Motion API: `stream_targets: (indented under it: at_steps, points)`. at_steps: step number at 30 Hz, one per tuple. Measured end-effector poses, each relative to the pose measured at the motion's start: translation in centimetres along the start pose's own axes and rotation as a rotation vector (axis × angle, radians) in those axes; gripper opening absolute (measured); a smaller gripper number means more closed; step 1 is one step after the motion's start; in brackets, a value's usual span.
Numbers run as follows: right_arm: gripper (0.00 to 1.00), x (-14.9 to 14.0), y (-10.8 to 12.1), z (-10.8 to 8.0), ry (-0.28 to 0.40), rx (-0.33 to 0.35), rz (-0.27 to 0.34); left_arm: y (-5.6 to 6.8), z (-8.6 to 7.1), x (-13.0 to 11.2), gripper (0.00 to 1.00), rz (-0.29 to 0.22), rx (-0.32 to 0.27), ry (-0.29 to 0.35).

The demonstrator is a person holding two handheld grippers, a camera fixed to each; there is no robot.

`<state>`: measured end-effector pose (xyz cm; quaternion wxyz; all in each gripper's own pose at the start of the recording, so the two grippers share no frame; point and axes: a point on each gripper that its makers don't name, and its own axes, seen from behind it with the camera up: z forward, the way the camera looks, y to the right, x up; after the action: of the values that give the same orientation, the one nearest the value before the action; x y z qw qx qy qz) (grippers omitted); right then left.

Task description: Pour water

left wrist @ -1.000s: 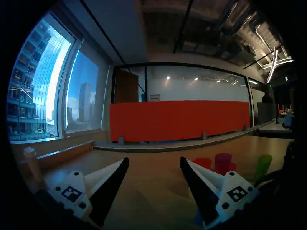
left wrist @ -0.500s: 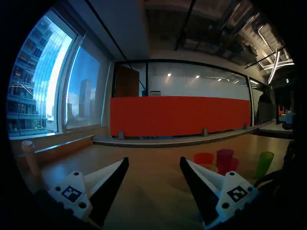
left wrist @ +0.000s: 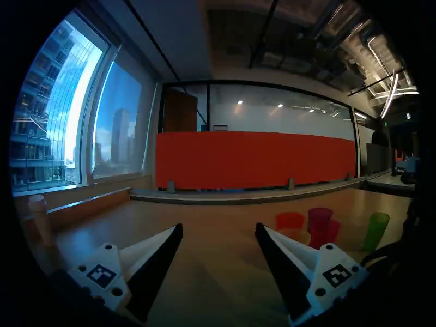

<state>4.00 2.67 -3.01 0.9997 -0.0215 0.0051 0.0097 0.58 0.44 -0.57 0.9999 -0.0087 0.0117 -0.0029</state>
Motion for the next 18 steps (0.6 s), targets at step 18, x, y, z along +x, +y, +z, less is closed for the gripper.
stream_targets:
  at_steps: [18]
  points:
    - [1.0, 0.36, 0.35, -0.34, 0.007, 0.001, 0.006, -0.05, 0.38, -0.37, 0.99, 0.002, 0.004, -0.019]
